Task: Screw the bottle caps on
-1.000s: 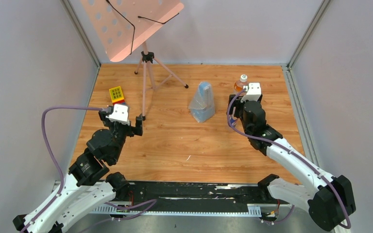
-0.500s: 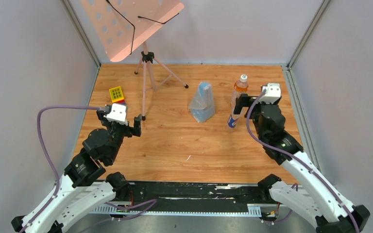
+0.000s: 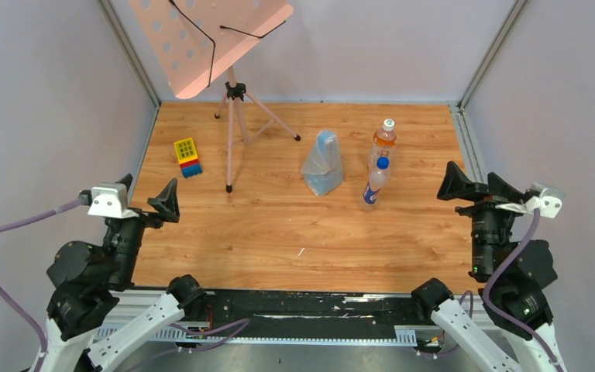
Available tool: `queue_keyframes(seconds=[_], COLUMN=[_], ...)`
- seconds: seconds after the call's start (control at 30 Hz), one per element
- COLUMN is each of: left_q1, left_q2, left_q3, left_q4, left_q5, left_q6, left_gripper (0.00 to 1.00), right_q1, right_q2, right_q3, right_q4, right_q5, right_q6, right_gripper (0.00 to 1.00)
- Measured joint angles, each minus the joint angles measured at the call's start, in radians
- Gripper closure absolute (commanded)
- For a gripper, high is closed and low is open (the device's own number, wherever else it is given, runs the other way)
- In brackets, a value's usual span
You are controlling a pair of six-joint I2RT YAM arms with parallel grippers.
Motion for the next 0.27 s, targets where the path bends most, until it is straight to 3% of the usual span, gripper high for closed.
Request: queue_keyframes(seconds=[0.27], left_q1=[0.000], left_q2=[-0.112], left_q3=[-0.022], left_q4=[0.001], left_q5=[-0.025], left_q6=[-0.006], left_gripper=[0.00], right_q1=[0.000], right_q2=[-0.084], right_q3=[-0.036], right_q4=[-0.003], right_q5=[0.063], right_q6=[-0.043], right_gripper=[0.00])
